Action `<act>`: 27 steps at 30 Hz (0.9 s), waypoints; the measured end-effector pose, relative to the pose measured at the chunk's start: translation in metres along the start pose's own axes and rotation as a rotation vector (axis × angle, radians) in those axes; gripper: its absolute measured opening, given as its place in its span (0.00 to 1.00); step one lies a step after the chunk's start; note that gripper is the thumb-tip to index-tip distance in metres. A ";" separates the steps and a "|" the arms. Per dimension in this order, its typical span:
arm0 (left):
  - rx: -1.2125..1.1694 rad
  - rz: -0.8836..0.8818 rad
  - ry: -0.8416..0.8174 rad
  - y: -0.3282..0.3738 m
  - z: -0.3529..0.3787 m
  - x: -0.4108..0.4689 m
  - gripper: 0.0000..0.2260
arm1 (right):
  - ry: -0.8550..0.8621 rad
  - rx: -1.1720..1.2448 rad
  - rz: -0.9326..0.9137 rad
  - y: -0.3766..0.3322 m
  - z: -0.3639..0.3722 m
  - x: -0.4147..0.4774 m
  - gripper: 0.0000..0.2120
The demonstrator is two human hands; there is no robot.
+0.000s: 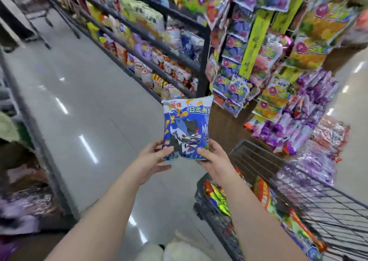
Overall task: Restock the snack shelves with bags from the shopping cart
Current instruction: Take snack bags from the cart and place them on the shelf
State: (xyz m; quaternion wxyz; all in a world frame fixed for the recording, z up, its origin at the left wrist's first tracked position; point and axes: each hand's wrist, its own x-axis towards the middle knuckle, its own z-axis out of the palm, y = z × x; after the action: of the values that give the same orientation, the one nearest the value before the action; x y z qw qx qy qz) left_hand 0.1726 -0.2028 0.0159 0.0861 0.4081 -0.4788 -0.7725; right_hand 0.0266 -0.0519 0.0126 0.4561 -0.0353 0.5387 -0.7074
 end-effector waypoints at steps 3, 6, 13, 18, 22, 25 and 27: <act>-0.082 0.051 0.112 0.021 -0.055 0.006 0.16 | -0.086 -0.049 0.022 0.015 0.062 0.029 0.22; -0.147 0.069 0.212 0.037 -0.103 0.007 0.16 | -0.162 -0.131 0.044 0.026 0.112 0.052 0.16; -0.240 0.125 0.334 0.081 -0.177 0.037 0.14 | -0.144 -0.293 0.018 0.015 0.209 0.124 0.22; -0.227 0.209 0.435 0.147 -0.222 0.087 0.12 | -0.226 -0.320 -0.026 -0.006 0.282 0.204 0.18; -0.235 0.268 0.486 0.215 -0.263 0.140 0.13 | -0.286 -0.333 -0.046 -0.030 0.347 0.287 0.20; -0.249 0.294 0.531 0.275 -0.295 0.177 0.14 | -0.357 -0.354 -0.050 -0.059 0.400 0.347 0.19; -0.240 0.318 0.549 0.315 -0.318 0.202 0.13 | -0.413 -0.397 -0.061 -0.079 0.435 0.384 0.19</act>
State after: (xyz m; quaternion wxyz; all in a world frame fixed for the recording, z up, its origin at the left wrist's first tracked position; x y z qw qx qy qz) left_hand 0.1866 -0.6872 0.0945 0.3787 0.5080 -0.4011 -0.6616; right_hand -0.0093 -0.6316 0.0870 0.5186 -0.2833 0.5611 -0.5796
